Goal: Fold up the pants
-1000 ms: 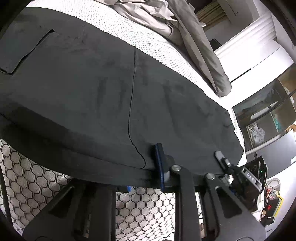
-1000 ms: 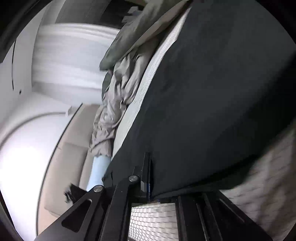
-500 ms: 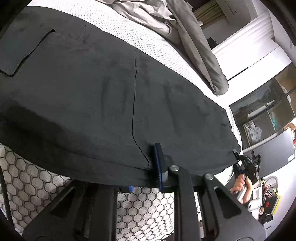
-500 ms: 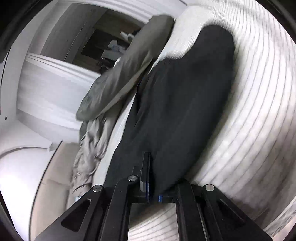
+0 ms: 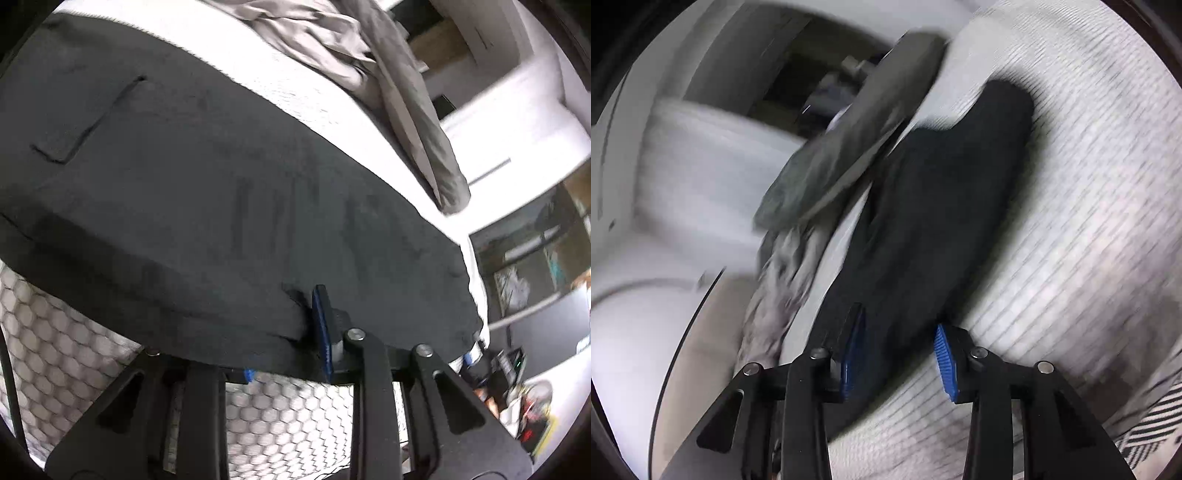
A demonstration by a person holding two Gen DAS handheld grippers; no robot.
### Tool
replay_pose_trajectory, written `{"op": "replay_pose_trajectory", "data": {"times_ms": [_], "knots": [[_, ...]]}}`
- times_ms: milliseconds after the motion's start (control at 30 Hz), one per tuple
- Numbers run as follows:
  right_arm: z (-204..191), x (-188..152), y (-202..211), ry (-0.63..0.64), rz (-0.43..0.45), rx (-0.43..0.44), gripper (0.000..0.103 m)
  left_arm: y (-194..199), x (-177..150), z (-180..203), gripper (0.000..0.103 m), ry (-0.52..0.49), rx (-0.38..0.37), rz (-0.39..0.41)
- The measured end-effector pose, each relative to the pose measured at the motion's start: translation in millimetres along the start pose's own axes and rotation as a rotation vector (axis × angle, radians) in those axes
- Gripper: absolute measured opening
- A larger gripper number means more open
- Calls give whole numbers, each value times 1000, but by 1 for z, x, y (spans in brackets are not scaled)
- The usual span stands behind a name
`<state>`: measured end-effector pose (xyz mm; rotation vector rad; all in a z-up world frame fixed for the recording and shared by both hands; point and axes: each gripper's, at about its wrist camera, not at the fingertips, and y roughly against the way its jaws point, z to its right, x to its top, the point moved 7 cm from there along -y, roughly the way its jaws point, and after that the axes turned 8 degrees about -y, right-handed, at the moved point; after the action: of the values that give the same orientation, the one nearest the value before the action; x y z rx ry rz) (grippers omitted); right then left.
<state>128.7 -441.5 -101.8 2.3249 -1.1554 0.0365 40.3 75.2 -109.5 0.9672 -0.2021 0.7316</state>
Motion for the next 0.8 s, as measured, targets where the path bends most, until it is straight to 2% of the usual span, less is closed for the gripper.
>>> {"op": "replay_pose_trajectory", "data": {"times_ms": [33,67,133,200,300,333,367,467,567,700,767,800], "knots": [[2,-1,0,22,18,-33,31,5,4,-7,22,-1,24,15],[3,1,-3,29,35,-63,18,11,6,-14,22,-2,46,26],[15,9,-4,-17,51,-94,7,26,13,-36,22,12,82,55],[20,14,-1,-22,57,-97,6,44,21,-66,22,42,130,96],[22,18,-3,10,50,-111,6,66,36,-108,20,77,159,135],[22,21,-7,6,46,-110,6,72,41,-119,15,78,185,140],[15,20,-15,3,43,-107,5,76,46,-128,14,78,198,141],[35,12,19,20,37,-114,6,92,58,-155,15,101,238,168],[35,10,24,30,30,-122,6,112,70,-186,15,139,291,213],[31,11,20,33,20,-129,6,127,78,-223,15,195,283,233],[29,11,19,33,17,-131,6,129,75,-228,15,209,280,242],[28,11,19,25,16,-128,7,130,75,-227,15,199,301,244]]}}
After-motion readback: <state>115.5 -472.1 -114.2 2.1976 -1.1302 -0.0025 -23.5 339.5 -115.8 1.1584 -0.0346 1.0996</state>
